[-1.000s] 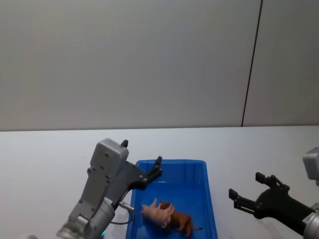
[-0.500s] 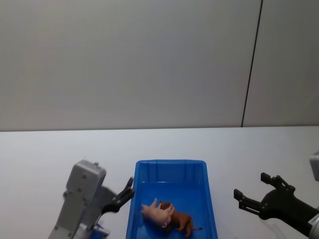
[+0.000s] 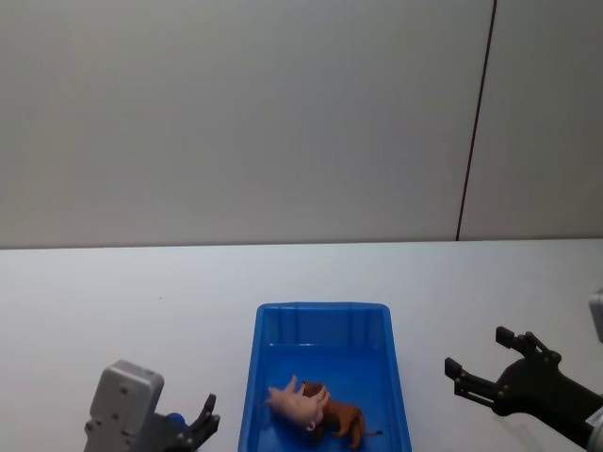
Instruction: Pick up the two dolls from the table and place them into the box.
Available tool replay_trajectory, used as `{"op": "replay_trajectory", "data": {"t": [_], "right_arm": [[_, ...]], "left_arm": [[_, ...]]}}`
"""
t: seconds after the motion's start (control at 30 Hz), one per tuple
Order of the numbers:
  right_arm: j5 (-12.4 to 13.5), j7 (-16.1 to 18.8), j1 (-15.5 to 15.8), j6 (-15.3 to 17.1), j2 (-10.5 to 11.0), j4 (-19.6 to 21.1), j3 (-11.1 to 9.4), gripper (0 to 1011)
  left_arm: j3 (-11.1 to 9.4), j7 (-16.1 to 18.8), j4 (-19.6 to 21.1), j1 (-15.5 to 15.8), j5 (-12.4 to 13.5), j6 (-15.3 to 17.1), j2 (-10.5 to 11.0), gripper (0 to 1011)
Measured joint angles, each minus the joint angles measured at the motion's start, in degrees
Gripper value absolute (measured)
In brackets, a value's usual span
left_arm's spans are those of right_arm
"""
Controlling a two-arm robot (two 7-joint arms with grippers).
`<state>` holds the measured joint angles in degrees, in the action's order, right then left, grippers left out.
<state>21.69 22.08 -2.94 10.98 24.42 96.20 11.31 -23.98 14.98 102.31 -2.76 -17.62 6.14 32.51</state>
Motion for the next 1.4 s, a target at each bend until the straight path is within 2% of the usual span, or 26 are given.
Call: {"op": "replay_trajectory", "data": {"t": [0.13,0.43,0.73,1.03,1.2,1.3,1.33,1.4], "right_arm": [[0.02,-0.02,0.03,-0.02,0.03,0.02,-0.02,1001],[0.07,-0.02,0.07,-0.08,0.07,0.08,-0.07,1001],[0.07,-0.02,0.12,-0.11,0.11,0.09,-0.07,1001],[0.07,-0.02,0.13,-0.11,0.12,0.09,-0.07,1001],[0.07,-0.02,0.13,-0.11,0.12,0.08,-0.07,1001],[0.07,-0.02,0.13,-0.10,0.12,0.08,-0.07,1001],[0.07,-0.02,0.13,-0.10,0.12,0.08,-0.07,1001],[0.07,-0.02,0.12,-0.10,0.12,0.08,-0.06,1001]], "left_arm": [[0.08,-0.25,-0.80,-0.45,-0.50,-0.58,0.09,1003],[0.28,-3.19,-4.56,-0.60,-1.40,-2.40,-0.61,1003],[0.58,-6.58,-9.28,0.56,-1.68,-3.85,-1.99,1003],[0.98,-8.87,-12.33,1.55,-1.72,-4.40,-2.87,991],[1.23,-10.17,-14.09,2.27,-1.53,-4.42,-3.43,883],[1.33,-10.65,-14.71,2.58,-1.40,-4.42,-3.64,794],[1.41,-10.93,-15.10,2.78,-1.33,-4.42,-3.76,736],[1.49,-11.22,-15.42,2.97,-1.23,-4.44,-3.87,705]]}}
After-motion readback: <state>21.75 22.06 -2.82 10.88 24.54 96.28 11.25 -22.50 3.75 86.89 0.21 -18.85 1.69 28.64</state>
